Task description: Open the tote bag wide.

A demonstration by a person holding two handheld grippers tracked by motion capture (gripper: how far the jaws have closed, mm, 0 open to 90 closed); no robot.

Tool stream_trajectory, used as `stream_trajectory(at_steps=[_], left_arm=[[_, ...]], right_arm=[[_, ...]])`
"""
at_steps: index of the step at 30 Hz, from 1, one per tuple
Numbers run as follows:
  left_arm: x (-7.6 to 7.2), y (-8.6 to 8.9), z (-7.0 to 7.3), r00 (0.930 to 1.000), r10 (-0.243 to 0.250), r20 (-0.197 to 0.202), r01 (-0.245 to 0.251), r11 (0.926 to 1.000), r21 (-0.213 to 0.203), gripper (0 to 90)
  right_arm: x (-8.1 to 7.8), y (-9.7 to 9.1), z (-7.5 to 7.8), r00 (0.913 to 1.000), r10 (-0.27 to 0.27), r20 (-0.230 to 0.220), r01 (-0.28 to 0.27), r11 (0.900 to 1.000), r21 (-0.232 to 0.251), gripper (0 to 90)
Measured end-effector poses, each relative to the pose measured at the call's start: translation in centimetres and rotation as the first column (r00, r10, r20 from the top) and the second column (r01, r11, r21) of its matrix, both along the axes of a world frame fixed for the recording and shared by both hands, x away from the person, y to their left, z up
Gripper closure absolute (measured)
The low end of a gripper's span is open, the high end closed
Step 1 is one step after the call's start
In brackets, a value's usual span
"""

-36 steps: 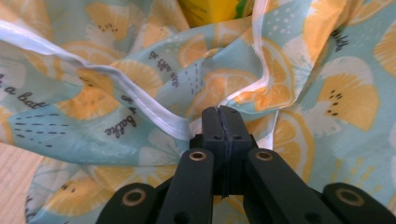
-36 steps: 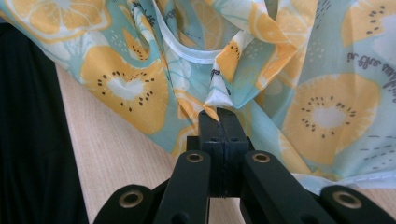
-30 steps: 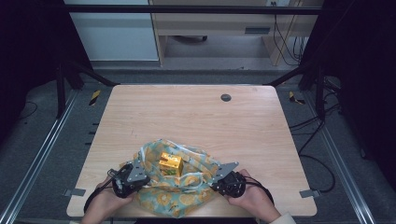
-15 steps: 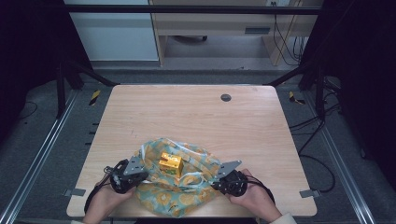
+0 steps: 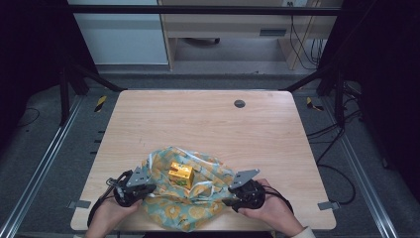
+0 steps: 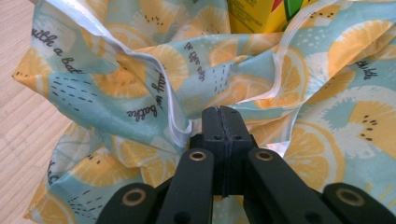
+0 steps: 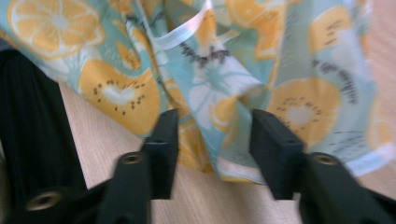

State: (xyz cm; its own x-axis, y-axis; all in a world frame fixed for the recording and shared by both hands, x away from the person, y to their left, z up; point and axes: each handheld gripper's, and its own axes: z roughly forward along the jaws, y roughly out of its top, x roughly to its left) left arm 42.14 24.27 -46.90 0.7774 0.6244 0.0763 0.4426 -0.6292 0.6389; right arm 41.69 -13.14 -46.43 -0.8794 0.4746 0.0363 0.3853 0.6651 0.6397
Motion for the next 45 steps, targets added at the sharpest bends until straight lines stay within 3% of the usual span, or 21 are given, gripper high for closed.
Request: stream_trajectory(at_steps=[4,7,12,17,23,25,29,34,36,38,40,43,45], left_arm=[[0.0,0.1,0.0,1.0000,0.000,0.001,0.000,1.0000,-0.003,90.0],[0.0,0.0,-0.2,1.0000,-0.002,-0.001,0.002,1.0000,0.006,90.0],[-0.2,-0.1,-0.1,0.9999,-0.008,0.010,0.008,0.9999,0.015,90.0],[-0.2,-0.2,-0.1,0.9998,-0.018,0.013,0.018,0.9996,0.021,90.0],[-0.4,-0.4,-0.1,0.9992,-0.036,0.016,0.036,0.9990,0.027,90.0],[-0.5,-0.4,0.0,0.9989,-0.045,0.017,0.044,0.9987,0.026,90.0],[-0.8,-0.5,0.0,0.9977,-0.065,0.019,0.064,0.9976,0.024,90.0],[-1.0,-0.9,0.0,0.9940,-0.109,0.012,0.108,0.9935,0.035,90.0],[-1.3,-1.2,-0.1,0.9878,-0.155,0.008,0.155,0.9873,0.035,90.0],[-1.5,-1.6,-0.2,0.9794,-0.202,-0.010,0.202,0.9773,0.064,90.0],[-1.6,-1.8,-0.4,0.9775,-0.210,-0.020,0.211,0.9738,0.086,90.0],[-1.4,-1.6,-0.6,0.9824,-0.182,-0.041,0.186,0.9779,0.097,90.0],[-1.2,-1.4,-0.8,0.9862,-0.159,-0.048,0.163,0.9816,0.100,90.0]], right_arm=[[-0.2,-0.3,1.6,0.9992,-0.001,0.041,0.000,0.9996,0.029,37.3],[-0.3,-0.4,3.1,0.9996,-0.001,0.027,-0.001,0.9986,0.053,29.7],[0.0,-0.3,5.4,0.9972,-0.001,0.075,-0.004,0.9974,0.072,32.7],[2.7,0.9,6.0,0.9950,-0.015,0.099,0.007,0.9966,0.082,41.8],[6.7,3.8,6.0,0.9939,0.007,0.110,-0.015,0.9975,0.069,50.2],[7.6,4.8,5.7,0.9954,0.030,0.091,-0.036,0.9974,0.063,49.1],[8.4,6.2,4.3,0.9983,0.050,0.031,-0.051,0.9979,0.040,40.4],[7.9,7.0,2.4,0.9955,0.088,-0.034,-0.088,0.9960,0.013,32.2],[7.9,7.1,1.7,0.9960,0.075,-0.048,-0.076,0.9971,-0.010,40.7],[8.0,7.0,1.2,0.9962,0.068,-0.055,-0.069,0.9975,-0.018,57.9],[8.1,6.9,0.9,0.9971,0.060,-0.047,-0.061,0.9980,-0.014,74.9],[8.4,6.6,0.6,0.9981,0.026,-0.056,-0.026,0.9996,0.010,87.9],[8.8,6.3,0.5,0.9977,-0.018,-0.065,0.020,0.9995,0.025,89.9]])
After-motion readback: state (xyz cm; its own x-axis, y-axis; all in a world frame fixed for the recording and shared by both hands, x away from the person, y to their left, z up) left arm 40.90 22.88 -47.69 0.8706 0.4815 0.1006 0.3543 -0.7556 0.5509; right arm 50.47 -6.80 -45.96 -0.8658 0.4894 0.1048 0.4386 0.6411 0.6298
